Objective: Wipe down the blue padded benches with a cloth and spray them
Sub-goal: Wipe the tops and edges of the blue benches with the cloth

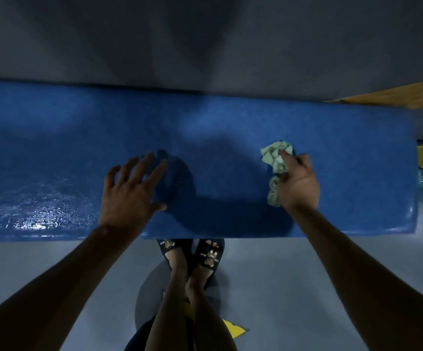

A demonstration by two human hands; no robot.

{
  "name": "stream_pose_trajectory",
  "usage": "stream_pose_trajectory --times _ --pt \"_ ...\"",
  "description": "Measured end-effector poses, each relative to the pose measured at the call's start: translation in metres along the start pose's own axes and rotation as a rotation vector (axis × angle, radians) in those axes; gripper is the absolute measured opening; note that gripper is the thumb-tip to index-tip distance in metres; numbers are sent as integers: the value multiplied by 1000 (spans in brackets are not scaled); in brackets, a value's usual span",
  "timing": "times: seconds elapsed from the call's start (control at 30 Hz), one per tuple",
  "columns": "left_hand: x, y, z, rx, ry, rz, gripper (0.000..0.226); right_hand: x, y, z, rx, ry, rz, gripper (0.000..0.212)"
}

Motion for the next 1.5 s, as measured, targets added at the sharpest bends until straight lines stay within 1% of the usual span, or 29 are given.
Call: stream_pose_trajectory --times 0.07,0.13,0.23,0.33,0.4,0.47,0.53,0.63,0.7,0.77,0.83,0.93,1.0,1.07,1.1,1.13,1.2,1.27,1.37,1.43,1.5 --pt "0 8 7 -63 -17 -3 102 -11 12 8 42 -35 86 60" --pt "3 9 12 -103 -19 -22 103 -36 34 32 64 -52 84 62" --pt "5 5 12 -105 -8 -45 101 -83 79 71 -27 -28 -59 64" --pt "6 4 13 -102 -13 -54 100 -107 111 76 -154 -49 -202 62" --pt "8 4 12 -114 -23 -62 100 -91 106 65 -226 -16 -331 60" --pt "11 3 10 -127 -28 -64 101 -59 85 48 -231 15 -367 56" --pt "12 2 9 -142 -29 -61 101 -20 56 30 -152 -23 -254 61" --pt "13 0 10 -162 -38 -69 99 22 34 10 -11 -41 -34 58" --pt "13 -1 11 -153 -29 -82 99 22 41 15 57 -80 89 61" --pt "15 -1 12 -143 -14 -92 99 2 59 34 71 -133 143 65" --pt "15 -1 13 -146 -10 -99 99 -29 85 56 30 -162 90 66" --pt "15 -1 12 -150 -24 -109 99 -70 124 75 -92 -151 -118 62" --pt "16 -1 12 -162 -29 -109 99 -77 131 74 -170 -159 -226 63" --pt "16 -2 12 -169 -31 -105 98 -63 118 63 -251 -225 -239 70" --pt "16 -2 12 -168 -31 -108 98 -52 109 54 -261 -244 -220 70" --pt "16 -2 12 -166 -31 -112 98 -37 98 42 -224 -256 -184 67" --pt "17 -2 12 -168 -31 -121 98 2 74 18 -99 -252 -43 54" --pt "17 -2 13 -162 -26 -122 99 44 57 1 -33 -183 87 42" --pt "16 -2 14 -143 -19 -108 99 79 56 -6 40 -103 129 35" --pt "15 -2 15 -160 -25 -108 99 78 69 3 105 -89 124 36" --pt "15 -2 15 -173 -26 -107 99 56 90 25 116 -96 127 46"
Point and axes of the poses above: each hand's wrist, its own y-axis away from the middle knuckle, its own z-axis out of the palm, x = y × z, the point moved 2 cm from there along -y, towards the middle knuckle, and after that the axes turned 13 degrees about z, right-handed, at the moved point
